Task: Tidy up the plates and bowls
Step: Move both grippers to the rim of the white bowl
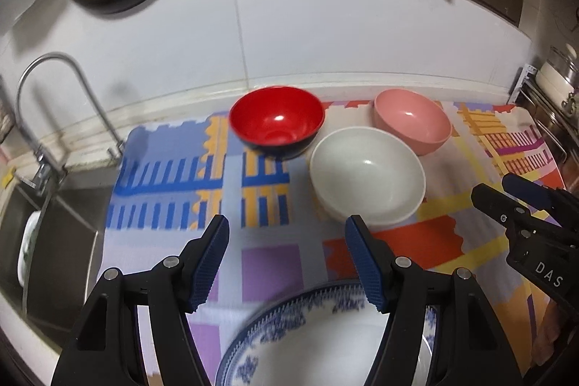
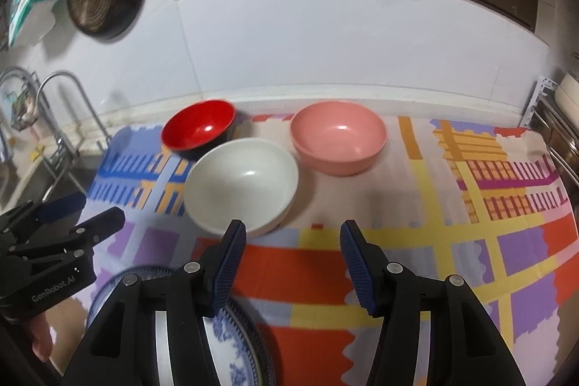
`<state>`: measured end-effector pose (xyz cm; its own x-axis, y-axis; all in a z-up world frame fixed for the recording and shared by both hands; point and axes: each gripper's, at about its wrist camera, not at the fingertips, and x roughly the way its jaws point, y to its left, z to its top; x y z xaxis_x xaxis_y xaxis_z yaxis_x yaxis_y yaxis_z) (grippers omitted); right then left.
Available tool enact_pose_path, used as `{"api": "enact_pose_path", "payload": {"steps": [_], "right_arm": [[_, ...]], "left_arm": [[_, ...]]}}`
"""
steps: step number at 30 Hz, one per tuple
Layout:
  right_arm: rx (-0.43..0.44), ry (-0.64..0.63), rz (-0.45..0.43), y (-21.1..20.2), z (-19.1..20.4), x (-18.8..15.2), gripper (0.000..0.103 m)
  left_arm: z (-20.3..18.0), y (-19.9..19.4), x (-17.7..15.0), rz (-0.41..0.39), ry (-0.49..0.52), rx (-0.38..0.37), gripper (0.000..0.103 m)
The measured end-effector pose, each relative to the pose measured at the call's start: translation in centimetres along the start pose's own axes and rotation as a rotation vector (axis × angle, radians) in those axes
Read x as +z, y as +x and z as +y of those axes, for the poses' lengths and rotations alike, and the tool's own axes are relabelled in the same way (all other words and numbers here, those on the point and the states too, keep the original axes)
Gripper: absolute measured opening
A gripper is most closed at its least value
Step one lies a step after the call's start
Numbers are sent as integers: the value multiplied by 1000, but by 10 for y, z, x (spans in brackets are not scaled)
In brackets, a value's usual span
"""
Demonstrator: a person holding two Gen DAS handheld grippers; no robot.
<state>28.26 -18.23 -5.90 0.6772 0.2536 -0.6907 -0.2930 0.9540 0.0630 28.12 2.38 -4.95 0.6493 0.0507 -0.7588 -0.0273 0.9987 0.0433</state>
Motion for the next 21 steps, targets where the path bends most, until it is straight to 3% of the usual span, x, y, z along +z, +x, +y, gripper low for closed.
{"api": "enact_pose_path", "payload": {"steps": [17,21], "right_arm": [[0,68,111,70,-5,18,55],[2,69,131,84,-3,21,54]], "left_arm": [[1,83,30,91,14,-87,66],[-1,98,33,115,13,-109,60]]}}
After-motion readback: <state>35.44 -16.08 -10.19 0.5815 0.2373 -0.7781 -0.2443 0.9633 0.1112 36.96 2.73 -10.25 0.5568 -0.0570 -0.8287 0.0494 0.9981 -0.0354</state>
